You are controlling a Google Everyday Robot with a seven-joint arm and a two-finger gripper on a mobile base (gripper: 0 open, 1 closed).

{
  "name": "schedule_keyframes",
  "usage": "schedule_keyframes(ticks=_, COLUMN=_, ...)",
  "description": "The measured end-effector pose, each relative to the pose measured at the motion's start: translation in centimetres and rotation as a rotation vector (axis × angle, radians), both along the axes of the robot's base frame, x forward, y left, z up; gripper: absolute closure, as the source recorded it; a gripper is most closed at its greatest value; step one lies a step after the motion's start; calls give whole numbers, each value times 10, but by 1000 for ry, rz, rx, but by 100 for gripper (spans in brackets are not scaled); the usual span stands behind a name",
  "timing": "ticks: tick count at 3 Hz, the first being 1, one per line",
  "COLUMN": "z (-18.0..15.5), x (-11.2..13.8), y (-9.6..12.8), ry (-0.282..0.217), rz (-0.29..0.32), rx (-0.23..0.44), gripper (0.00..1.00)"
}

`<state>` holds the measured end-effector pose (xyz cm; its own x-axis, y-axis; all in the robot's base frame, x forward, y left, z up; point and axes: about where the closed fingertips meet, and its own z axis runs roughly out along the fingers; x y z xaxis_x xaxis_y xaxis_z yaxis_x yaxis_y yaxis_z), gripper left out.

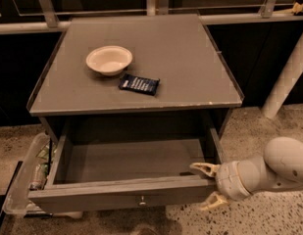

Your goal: Open top drawer

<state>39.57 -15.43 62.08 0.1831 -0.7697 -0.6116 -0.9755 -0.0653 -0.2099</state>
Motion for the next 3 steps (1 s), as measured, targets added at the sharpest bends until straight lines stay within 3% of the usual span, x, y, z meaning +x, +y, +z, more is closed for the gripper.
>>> schedule_keyframes(ticks=1, z=3, x=0, y=0, ry=0, rz=0, rx=0, gripper=61)
schedule_keyframes(ticks=2, z=23, x=-23, y=16, ry=-41, rz=18, rx=24, gripper=84)
schedule_keyframes(ticks=3, z=23, x=-22, y=16, ry=-41, rz=18, rx=24, gripper=83)
